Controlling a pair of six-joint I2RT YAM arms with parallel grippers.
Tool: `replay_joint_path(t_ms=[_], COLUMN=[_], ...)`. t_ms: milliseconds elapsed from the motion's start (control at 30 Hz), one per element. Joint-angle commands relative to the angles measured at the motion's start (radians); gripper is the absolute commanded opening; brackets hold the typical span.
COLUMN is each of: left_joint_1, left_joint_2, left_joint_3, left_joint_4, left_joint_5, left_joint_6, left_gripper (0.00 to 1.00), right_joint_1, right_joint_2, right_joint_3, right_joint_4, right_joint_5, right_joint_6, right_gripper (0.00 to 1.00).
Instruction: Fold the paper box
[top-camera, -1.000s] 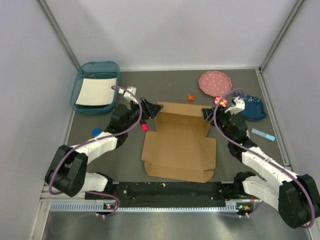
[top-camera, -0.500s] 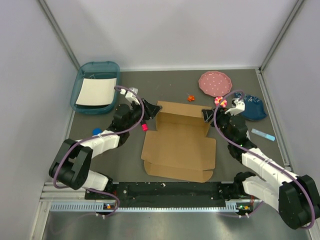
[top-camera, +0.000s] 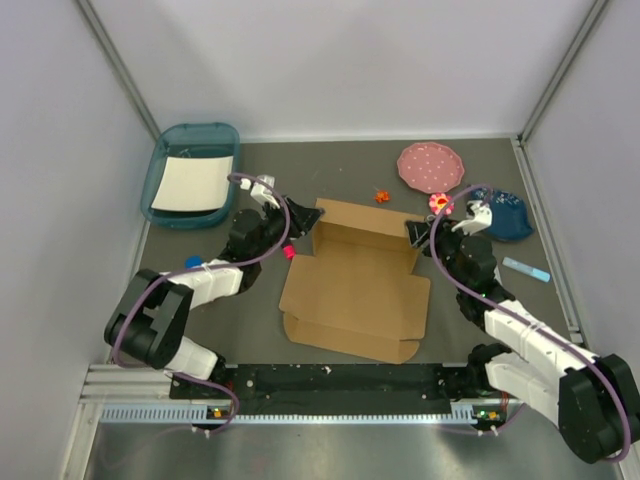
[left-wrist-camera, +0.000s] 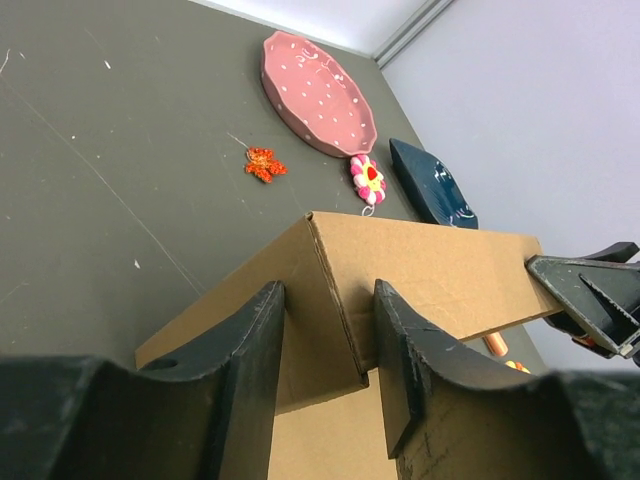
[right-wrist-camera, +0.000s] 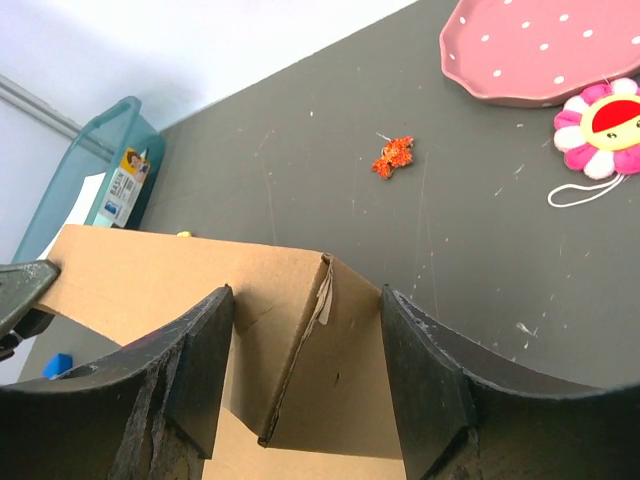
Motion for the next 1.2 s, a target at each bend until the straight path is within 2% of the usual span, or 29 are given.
replay_joint_path(t_ms=[0,367,733,867,1033,1167], left_joint_1=[-0.006,-0.052,-0.053,-0.053,-0.053,-0.053], left_joint_2=[0.067,0.104,0.116,0.150,0.156,0.086], left_joint_3=[-0.070,-0.218,-0.244,-0.291,-0.318,-0.283], left_joint_4=[-0.109,0.041,0.038,0.095,0.128,0.071], left_joint_5=[0.027,0.010,-0.004,-0.003,-0.001,-0.001], left_joint_6=[-0.008,-0.038,-0.037,-0.052,-0.058,-0.063], left_gripper=[0.18,0.16,0.14,0.13,0.13,0.14], right_joint_1=[-0.009,-0.009,0.001,0.012,0.027,0.027], right_joint_2=[0.047,-0.008,0.067,0.095,0.075,0.009], right_joint_3=[-0.078,-0.102,-0.099,-0.114,-0.144,-0.121], right_joint_4=[-0.241,-0.387,-0.465,-0.468,-0.497,-0.539], right_joint_5=[0.033,-0.006,-0.024,-0.027,-0.017,0.003], right_joint_6=[-0.009,0.140,0.288,0.328,0.344,0.330], right_gripper=[0.56,0.55,0.52,0.53,0.55,0.59])
